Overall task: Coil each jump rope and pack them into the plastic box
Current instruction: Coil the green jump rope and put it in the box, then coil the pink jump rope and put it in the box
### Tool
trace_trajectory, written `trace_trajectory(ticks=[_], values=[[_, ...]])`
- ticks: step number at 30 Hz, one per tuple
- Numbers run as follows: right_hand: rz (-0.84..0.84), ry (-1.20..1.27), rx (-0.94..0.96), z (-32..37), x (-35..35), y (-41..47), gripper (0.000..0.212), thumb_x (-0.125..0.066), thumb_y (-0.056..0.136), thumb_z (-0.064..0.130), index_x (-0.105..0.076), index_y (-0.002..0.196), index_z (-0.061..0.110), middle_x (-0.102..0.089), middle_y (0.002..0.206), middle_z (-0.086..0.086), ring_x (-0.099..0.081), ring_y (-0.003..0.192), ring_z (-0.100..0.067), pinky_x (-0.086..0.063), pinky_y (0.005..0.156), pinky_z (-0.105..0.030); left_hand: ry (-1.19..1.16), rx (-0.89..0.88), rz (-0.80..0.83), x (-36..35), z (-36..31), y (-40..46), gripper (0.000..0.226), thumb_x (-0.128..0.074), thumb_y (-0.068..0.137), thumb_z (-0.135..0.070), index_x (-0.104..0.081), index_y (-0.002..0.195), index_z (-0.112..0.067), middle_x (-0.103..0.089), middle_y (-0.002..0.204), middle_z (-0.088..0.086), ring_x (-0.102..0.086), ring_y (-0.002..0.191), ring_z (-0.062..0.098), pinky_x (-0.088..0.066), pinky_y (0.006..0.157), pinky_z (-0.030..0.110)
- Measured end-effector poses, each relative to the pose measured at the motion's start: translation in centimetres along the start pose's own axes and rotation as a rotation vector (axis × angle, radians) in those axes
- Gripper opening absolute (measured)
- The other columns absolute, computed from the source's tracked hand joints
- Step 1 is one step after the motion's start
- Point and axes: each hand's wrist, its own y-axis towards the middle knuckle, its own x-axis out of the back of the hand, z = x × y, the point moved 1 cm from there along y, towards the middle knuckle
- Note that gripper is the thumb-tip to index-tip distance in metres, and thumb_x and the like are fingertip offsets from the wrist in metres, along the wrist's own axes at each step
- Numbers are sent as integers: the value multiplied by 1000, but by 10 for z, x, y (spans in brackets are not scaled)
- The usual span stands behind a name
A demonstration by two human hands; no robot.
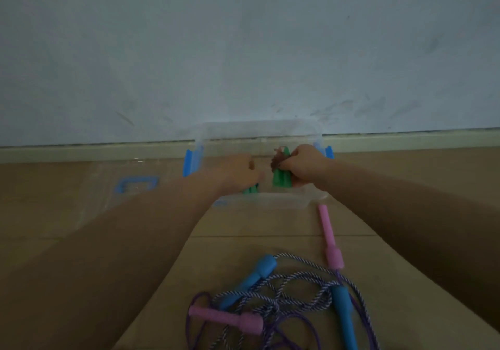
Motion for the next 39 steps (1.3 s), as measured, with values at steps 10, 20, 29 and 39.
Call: trace_trajectory(ticks=[10, 20, 29, 39], values=[[207, -503, 42, -7, -31, 35, 22, -59, 94, 25, -58, 77, 11, -64, 77, -9, -68, 73, -25, -59, 71, -36, 127, -234, 97, -17, 14, 19, 50, -53, 71, -81, -58, 84, -33, -59, 83, -10, -57, 77, 12, -45, 67, 30], [-13, -720, 165, -9, -20, 26, 24, -60, 90, 30, -56, 98, 8, -56, 95, -7, -55, 90, -25, -40, 72, -32, 416, -345, -37, -11, -1, 8, 49, -41, 87, -72, -51, 75, -24, -54, 72, -5, -53, 65, 15, -33, 54, 30], [-390, -553, 621, 14, -17, -47, 9, -46, 89, 16, -48, 97, 12, -57, 90, -7, -57, 76, -28, -47, 63, -38, 515, -309, -280, -4, -22, -48, 19, -39, 98, -34, -42, 84, -21, -41, 69, -4, -46, 65, 20, -38, 61, 31], [266, -1020, 419, -98, -57, -149, 27, -56, 88, 25, -52, 113, 15, -58, 113, -5, -59, 105, -27, -44, 77, -31, 727, -308, 102, -58, 20, -132, 26, -40, 99, -39, -50, 108, -16, -60, 101, 7, -58, 90, 26, -47, 81, 36]])
